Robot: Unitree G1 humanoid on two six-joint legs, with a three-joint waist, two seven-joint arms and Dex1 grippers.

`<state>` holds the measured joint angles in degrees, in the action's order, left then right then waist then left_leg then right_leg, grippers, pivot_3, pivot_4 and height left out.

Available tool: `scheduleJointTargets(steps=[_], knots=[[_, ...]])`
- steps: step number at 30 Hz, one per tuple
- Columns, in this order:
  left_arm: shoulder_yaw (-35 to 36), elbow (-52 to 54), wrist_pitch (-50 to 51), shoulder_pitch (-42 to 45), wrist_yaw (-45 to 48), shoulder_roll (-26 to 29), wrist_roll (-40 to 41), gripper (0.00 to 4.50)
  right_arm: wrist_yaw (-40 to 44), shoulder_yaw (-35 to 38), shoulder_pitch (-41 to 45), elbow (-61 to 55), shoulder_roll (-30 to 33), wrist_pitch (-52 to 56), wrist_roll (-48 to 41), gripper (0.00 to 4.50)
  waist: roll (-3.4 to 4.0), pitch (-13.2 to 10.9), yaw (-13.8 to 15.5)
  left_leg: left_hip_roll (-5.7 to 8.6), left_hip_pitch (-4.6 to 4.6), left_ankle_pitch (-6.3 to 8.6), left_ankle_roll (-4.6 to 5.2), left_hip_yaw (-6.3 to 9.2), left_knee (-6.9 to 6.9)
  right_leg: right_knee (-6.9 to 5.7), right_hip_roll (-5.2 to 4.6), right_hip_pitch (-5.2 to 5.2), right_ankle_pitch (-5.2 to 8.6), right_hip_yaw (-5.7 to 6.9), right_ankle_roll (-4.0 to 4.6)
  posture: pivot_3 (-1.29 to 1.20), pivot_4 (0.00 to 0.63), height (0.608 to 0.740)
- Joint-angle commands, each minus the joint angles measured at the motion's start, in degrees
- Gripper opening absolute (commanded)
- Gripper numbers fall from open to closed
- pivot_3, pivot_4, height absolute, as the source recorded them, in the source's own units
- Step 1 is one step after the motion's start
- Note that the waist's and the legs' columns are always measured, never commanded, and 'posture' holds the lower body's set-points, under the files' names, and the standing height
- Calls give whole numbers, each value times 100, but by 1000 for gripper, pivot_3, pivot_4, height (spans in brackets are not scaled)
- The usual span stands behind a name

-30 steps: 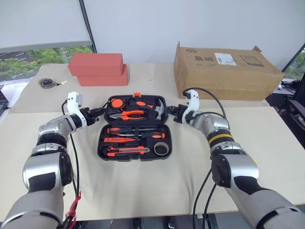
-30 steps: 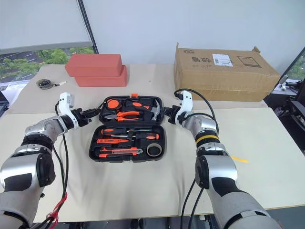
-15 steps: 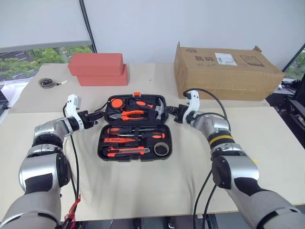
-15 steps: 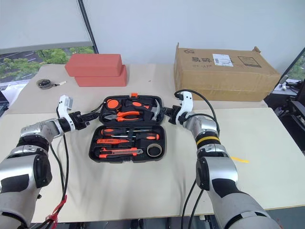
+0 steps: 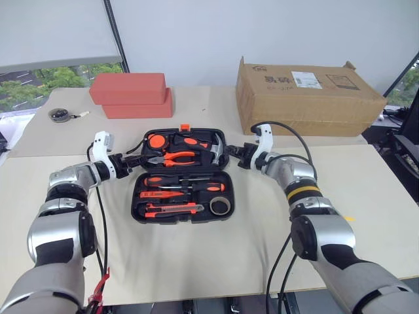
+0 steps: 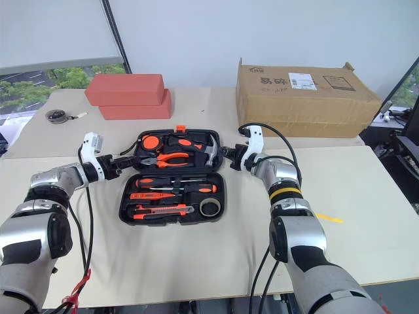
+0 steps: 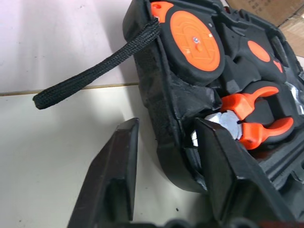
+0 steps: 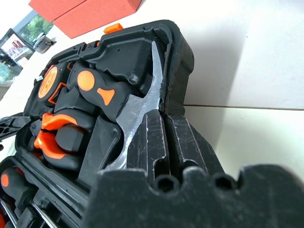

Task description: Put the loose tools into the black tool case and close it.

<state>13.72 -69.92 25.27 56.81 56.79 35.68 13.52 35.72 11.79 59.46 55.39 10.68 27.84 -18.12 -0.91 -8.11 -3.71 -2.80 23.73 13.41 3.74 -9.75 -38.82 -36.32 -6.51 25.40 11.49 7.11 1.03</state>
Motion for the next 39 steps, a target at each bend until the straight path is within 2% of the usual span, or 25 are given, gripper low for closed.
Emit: scheduleJointTargets(steps=[1,3,4,10,15,22,29,34,39], knots=[[222,13,13,173,-59,5,163,960,210,6,82,-343,37,-210,-65,0,0,0,-4,0,0,0,0,0,0,0,0,0,0,0,0,0,150,712],[271,27,7,197,-11,14,193,108,208,5,71,-339,45,-221,-54,0,0,0,-8,0,0,0,0,0,-1,-2,0,0,0,0,0,0,150,712],[293,36,8,199,23,19,206,37,206,2,63,-347,45,-220,-49,0,0,0,-10,0,-1,-1,-1,0,-1,-3,-1,0,0,0,0,0,150,712],[380,56,53,206,72,29,253,37,216,-1,65,-303,55,-254,-30,0,0,0,-11,0,-3,-2,-3,1,-6,-29,-4,5,0,-2,-1,0,150,712],[228,361,41,29,682,62,218,37,255,-25,81,-406,61,-247,-34,0,0,0,-12,-1,-3,-6,-9,2,-6,-39,-4,11,0,-2,-1,0,150,712],[-197,1357,283,-674,1624,249,196,37,463,-21,59,-385,173,-394,33,0,0,0,-7,2,4,-6,-9,0,-6,-38,-4,19,0,-6,0,0,150,712],[-204,1999,610,-1027,1667,373,366,37,701,-114,30,-460,163,-522,93,0,0,0,6,2,4,-6,-9,1,-6,-37,-4,19,1,-10,1,0,150,712],[-138,2792,246,-1391,1474,273,449,37,1275,-243,-328,-1188,90,-984,-42,0,0,0,10,1,4,-6,-9,2,-5,-38,-4,19,1,-9,1,0,150,712],[-82,3999,-1532,-2187,907,-24,208,37,1842,-639,-1013,-2088,209,-1909,176,0,0,0,35,2,4,-6,-9,0,-4,-35,-5,20,1,-16,2,0,150,712]])
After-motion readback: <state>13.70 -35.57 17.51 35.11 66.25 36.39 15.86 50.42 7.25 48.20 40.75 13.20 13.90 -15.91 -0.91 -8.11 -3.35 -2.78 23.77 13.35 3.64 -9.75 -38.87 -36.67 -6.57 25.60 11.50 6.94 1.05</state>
